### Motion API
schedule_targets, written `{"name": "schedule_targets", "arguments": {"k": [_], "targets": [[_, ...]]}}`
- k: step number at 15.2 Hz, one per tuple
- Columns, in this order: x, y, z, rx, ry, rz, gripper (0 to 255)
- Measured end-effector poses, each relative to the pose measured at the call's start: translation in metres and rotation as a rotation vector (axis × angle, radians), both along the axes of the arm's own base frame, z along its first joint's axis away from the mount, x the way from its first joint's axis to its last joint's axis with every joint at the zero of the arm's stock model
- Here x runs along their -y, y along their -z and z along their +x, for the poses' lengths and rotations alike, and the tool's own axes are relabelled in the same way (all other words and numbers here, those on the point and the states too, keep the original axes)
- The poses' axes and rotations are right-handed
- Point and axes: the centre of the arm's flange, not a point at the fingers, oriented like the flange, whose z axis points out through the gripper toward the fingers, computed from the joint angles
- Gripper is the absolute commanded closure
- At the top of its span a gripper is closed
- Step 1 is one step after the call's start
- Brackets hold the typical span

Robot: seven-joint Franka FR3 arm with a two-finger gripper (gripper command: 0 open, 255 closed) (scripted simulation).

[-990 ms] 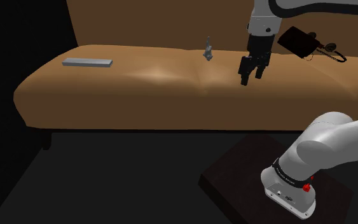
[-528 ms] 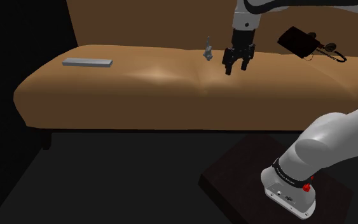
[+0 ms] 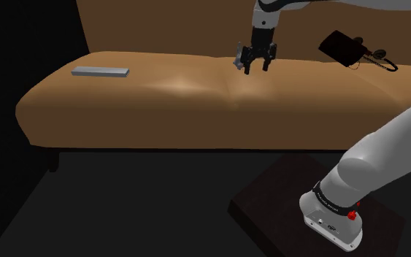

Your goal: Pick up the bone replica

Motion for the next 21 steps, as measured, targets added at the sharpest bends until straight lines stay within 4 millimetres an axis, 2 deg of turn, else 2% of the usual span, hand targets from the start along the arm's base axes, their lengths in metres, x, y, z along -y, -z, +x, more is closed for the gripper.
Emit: {"name": "schedule_targets", "arguments": {"k": [6, 11, 14, 16, 21], "targets": [[0.037, 0.005, 0.07, 0.026, 0.08, -0.008, 0], [0.066, 0.0, 0.121, 0.048, 0.147, -0.014, 0], [0.091, -0.004, 0.152, 0.061, 0.187, -0.018, 0], [0.098, 0.001, 0.163, 0.065, 0.2, -0.02, 0], [0.1, 0.026, 0.165, 0.066, 0.204, -0.021, 0]]}}
